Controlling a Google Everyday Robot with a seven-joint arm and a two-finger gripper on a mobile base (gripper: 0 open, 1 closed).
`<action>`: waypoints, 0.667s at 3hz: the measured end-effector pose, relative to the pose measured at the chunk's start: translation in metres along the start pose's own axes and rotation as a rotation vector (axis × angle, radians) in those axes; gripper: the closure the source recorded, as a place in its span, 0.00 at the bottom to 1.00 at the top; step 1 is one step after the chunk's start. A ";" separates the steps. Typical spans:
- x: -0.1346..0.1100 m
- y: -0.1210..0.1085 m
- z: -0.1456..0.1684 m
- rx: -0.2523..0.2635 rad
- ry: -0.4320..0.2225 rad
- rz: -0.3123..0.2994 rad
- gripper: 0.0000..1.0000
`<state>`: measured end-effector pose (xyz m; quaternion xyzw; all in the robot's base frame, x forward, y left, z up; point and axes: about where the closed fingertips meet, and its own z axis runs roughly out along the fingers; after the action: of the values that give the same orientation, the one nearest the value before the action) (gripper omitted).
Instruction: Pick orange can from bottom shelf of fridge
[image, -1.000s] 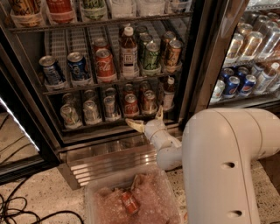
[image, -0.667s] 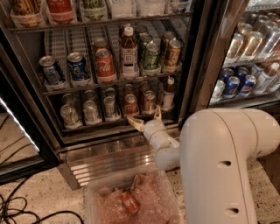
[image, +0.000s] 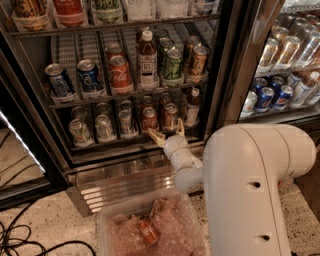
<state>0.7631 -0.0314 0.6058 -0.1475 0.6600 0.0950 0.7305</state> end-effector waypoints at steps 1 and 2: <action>0.002 -0.006 0.003 0.035 0.003 -0.002 0.26; 0.005 -0.012 0.005 0.068 0.014 -0.003 0.25</action>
Offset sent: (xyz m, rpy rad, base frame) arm 0.0113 -0.0197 -0.0104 -0.0025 0.0229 -0.1138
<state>0.7719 -0.0414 0.6022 -0.1241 0.6676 0.0702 0.7307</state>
